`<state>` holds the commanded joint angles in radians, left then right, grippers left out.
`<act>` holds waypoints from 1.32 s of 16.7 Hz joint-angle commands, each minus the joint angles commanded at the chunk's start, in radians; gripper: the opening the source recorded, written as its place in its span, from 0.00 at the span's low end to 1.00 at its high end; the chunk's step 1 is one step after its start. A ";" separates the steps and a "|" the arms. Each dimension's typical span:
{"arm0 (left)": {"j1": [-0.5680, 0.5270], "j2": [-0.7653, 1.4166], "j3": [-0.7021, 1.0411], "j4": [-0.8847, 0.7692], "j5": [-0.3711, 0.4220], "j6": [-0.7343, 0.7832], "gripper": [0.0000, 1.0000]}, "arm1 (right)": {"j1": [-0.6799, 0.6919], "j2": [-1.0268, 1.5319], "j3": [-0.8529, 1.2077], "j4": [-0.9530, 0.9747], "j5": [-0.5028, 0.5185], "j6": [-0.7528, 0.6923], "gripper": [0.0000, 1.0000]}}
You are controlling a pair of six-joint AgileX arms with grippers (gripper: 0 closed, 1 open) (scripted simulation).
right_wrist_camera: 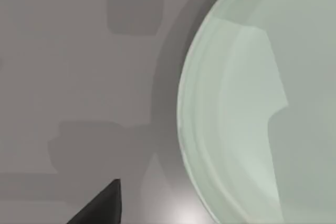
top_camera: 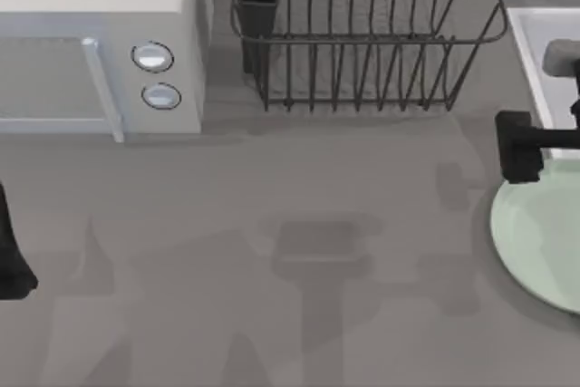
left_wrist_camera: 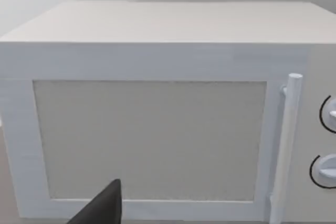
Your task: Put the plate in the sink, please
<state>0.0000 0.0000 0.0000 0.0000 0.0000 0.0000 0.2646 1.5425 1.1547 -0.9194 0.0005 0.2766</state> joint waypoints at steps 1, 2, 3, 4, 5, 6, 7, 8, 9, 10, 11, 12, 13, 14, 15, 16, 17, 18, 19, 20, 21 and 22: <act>0.000 0.000 0.000 0.000 0.000 0.000 1.00 | 0.012 0.075 0.053 -0.042 0.000 0.013 1.00; 0.000 0.000 0.000 0.000 0.000 0.000 1.00 | 0.023 0.140 0.100 -0.079 0.000 0.024 1.00; 0.000 0.000 0.000 0.000 0.000 0.000 1.00 | 0.032 0.195 0.140 -0.111 0.000 0.033 1.00; 0.000 0.000 0.000 0.000 0.000 0.000 1.00 | 0.040 0.239 0.173 -0.138 0.000 0.041 1.00; 0.000 0.000 0.000 0.000 0.000 0.000 1.00 | 0.046 0.272 0.198 -0.158 0.000 0.048 1.00; 0.000 0.000 0.000 0.000 0.000 0.000 1.00 | 0.050 0.295 0.216 -0.173 0.000 0.052 1.00; 0.000 0.000 0.000 0.000 0.000 0.000 1.00 | 0.052 0.307 0.225 -0.180 0.000 0.054 1.00; 0.000 0.000 0.000 0.000 0.000 0.000 1.00 | 0.052 0.309 0.226 -0.181 0.000 0.054 1.00; 0.000 0.000 0.000 0.000 0.000 0.000 1.00 | 0.052 0.309 0.226 -0.181 0.000 0.054 1.00; 0.000 0.000 0.000 0.000 0.000 0.000 1.00 | 0.052 0.309 0.226 -0.181 0.000 0.054 1.00; 0.000 0.000 0.000 0.000 0.000 0.000 1.00 | 0.052 0.309 0.226 -0.181 0.000 0.054 1.00; 0.000 0.000 0.000 0.000 0.000 0.000 1.00 | 0.047 0.306 0.223 -0.179 0.000 0.053 1.00; 0.000 0.000 0.000 0.000 0.000 0.000 1.00 | 0.047 0.308 0.221 -0.176 0.000 0.054 1.00; 0.000 0.000 0.000 0.000 0.000 0.000 1.00 | 0.047 0.316 0.211 -0.164 0.000 0.054 1.00; 0.000 0.000 0.000 0.000 0.000 0.000 1.00 | 0.048 0.327 0.196 -0.141 0.000 0.054 1.00; 0.000 0.000 0.000 0.000 0.000 0.000 1.00 | 0.049 0.341 0.176 -0.107 0.000 0.055 1.00; 0.000 0.000 0.000 0.000 0.000 0.000 1.00 | 0.049 0.358 0.153 -0.063 0.000 0.055 1.00; 0.000 0.000 0.000 0.000 0.000 0.000 1.00 | 0.050 0.376 0.127 -0.011 0.000 0.056 1.00; 0.000 0.000 0.000 0.000 0.000 0.000 1.00 | 0.051 0.396 0.101 0.044 0.001 0.057 1.00; 0.000 0.000 0.000 0.000 0.000 0.000 1.00 | 0.052 0.416 0.074 0.096 0.001 0.057 1.00; 0.000 0.000 0.000 0.000 0.000 0.000 1.00 | 0.053 0.434 0.049 0.137 0.001 0.058 1.00; 0.000 0.000 0.000 0.000 0.000 0.000 1.00 | 0.054 0.450 0.028 0.168 0.001 0.059 1.00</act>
<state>0.0000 0.0000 0.0000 0.0000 0.0000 0.0000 0.3183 1.9928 1.1831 -0.7512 0.0014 0.3353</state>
